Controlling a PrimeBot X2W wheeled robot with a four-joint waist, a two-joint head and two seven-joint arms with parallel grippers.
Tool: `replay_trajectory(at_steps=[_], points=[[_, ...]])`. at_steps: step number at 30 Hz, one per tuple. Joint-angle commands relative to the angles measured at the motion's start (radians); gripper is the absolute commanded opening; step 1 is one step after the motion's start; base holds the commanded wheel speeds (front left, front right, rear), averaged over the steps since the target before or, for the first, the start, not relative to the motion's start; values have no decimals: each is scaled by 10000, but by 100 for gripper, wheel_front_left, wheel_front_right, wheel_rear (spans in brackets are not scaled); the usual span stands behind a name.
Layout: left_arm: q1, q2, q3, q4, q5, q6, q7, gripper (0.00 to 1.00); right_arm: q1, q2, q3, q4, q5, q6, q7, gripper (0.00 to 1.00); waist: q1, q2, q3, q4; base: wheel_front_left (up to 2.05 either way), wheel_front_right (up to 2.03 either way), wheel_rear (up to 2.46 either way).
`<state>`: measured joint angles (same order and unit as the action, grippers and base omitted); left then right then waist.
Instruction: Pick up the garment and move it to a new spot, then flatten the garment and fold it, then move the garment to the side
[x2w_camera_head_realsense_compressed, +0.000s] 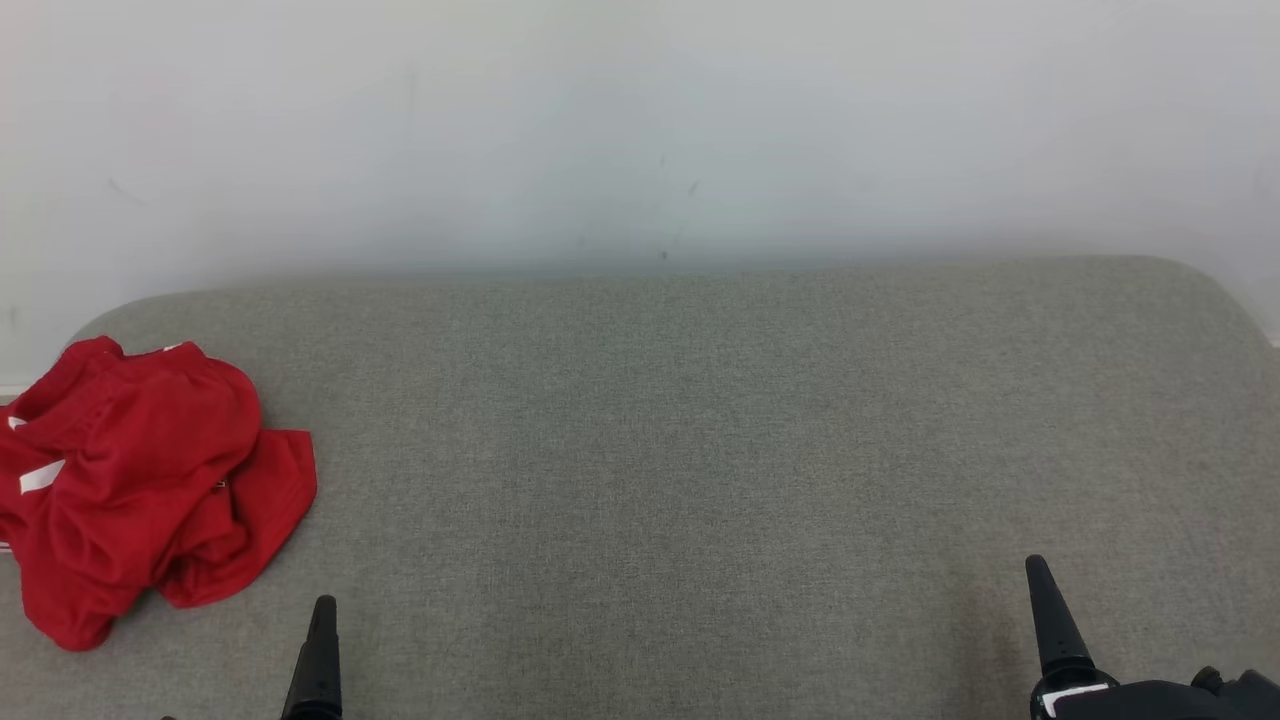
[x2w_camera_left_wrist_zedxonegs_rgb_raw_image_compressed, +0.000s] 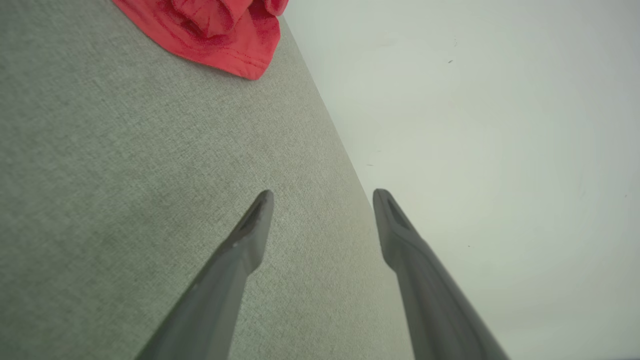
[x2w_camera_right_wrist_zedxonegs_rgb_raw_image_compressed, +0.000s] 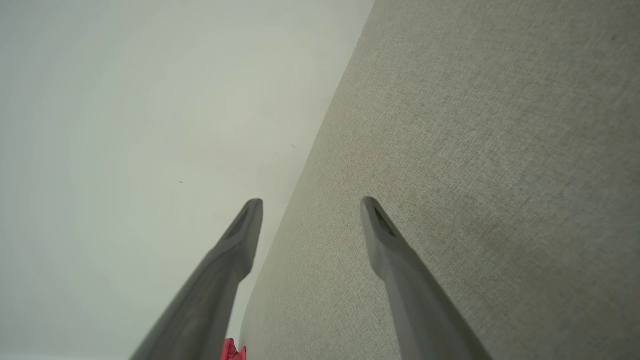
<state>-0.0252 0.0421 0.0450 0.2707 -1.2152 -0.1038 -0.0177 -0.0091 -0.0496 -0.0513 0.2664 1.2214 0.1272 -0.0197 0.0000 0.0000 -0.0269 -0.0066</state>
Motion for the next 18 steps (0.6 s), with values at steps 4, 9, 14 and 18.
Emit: replay_trajectory(at_steps=[4, 9, 14, 18], points=[[39, 53, -142, -216, 995, 156, -198, 100, -18, -58, 70, -127, -848, 25, -190, 100, 1, 0, -34, -15, 0, 0, 0], [135, 57, -279, -271, 1803, 307, -343, 100, 62, -68, 129, -67, -1560, 27, -334, 100, 1, 0, -80, -26, 0, 0, 0], [236, 61, -458, -328, 2791, 458, -518, 100, 141, -66, 207, -57, -2291, 29, -506, 100, 1, 0, -127, -49, 0, 0, 0], [307, 64, -569, -382, 3474, 574, -652, 100, 198, -73, 297, -42, -2845, 30, -642, 100, 1, 0, -159, -62, 0, 0, 0]])
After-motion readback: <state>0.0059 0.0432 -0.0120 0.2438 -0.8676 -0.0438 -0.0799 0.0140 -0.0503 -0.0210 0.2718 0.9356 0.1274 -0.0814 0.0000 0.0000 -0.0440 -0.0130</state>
